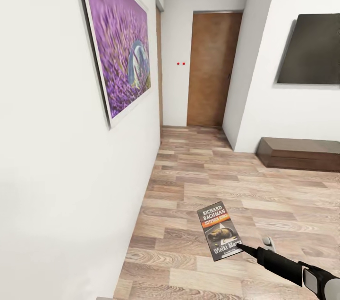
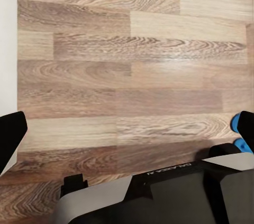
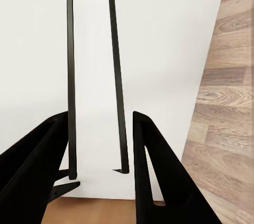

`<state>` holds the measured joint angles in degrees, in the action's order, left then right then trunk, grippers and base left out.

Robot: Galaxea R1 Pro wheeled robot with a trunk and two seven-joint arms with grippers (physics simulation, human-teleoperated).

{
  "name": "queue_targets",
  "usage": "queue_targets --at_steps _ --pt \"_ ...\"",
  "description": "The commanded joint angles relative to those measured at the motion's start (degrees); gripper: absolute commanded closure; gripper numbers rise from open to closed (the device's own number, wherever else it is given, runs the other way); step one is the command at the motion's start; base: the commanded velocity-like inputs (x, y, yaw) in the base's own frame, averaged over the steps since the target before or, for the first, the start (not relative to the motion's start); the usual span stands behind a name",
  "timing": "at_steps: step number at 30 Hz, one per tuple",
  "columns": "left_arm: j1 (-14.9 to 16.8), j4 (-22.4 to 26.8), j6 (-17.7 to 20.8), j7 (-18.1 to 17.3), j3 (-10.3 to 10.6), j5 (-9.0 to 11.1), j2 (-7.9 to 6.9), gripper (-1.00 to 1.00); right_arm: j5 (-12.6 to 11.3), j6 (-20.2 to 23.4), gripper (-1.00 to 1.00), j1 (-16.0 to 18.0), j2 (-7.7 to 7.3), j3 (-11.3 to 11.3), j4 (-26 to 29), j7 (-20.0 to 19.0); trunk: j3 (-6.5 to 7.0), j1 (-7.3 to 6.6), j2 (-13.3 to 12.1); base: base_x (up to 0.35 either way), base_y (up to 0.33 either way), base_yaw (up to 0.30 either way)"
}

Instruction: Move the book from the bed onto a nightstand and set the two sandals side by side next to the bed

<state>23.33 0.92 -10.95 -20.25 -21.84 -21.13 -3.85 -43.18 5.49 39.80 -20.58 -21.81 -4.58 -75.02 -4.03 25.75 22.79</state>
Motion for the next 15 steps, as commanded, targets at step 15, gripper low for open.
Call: queue_targets --at_steps 15 --pt "0.0 0.0 -0.2 -0.1 -0.5 -0.6 -0.02 -1.0 -0.6 0.6 1.0 0.1 0.04 -0.4 -0.2 -0.3 -0.13 0.04 0.1 0.263 0.0 -0.009"
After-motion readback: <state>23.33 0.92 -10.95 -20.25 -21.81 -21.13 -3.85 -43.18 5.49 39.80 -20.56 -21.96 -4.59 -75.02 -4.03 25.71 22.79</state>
